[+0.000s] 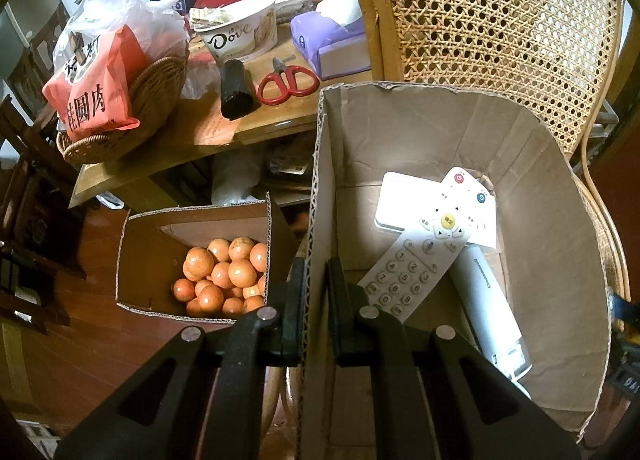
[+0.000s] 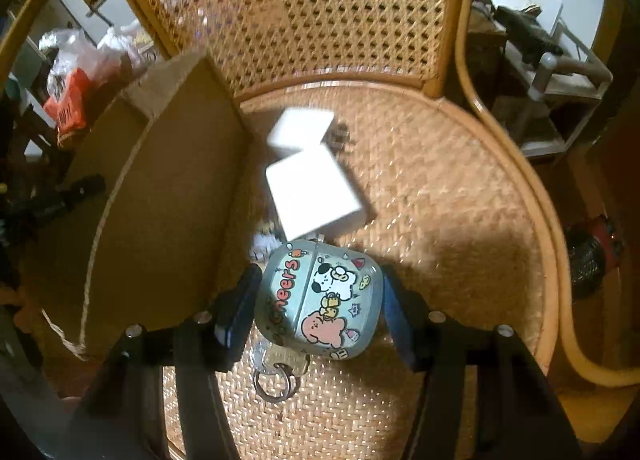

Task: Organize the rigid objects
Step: 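Grasp the cartoon-printed case with the right gripper and lift it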

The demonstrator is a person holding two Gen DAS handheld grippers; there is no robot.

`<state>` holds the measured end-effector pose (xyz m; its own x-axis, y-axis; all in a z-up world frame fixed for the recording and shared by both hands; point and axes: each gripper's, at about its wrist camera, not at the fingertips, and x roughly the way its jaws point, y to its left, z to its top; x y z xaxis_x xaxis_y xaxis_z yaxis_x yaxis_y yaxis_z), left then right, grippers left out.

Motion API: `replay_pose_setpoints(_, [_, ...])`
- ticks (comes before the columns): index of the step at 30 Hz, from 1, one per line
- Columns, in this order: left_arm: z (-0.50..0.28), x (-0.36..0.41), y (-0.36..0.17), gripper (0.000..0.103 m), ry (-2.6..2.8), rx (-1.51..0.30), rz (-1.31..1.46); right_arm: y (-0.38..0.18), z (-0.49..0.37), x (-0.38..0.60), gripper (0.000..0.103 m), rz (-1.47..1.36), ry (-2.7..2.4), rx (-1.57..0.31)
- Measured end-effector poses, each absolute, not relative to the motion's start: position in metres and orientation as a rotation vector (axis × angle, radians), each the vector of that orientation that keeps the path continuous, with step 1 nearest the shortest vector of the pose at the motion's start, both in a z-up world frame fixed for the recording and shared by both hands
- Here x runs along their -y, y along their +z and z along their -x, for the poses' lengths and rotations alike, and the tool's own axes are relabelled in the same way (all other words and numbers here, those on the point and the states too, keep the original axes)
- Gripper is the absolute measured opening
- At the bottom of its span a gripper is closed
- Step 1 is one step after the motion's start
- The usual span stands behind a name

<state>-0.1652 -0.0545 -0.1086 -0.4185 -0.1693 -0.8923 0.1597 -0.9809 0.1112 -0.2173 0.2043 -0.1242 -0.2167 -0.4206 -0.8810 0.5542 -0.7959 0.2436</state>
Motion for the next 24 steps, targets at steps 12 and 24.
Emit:
replay_pose_setpoints(12, [0.166, 0.054, -0.109, 0.009, -2.49, 0.015, -1.569, -0.087, 0.225, -0.209, 0.063, -1.218, -2.108, 0.067])
replay_pose_setpoints(24, [0.166, 0.055, -0.108, 0.008, -2.488, 0.014, -1.568, -0.043, 0.207, -0.204, 0.063, -0.928, -2.089, 0.197])
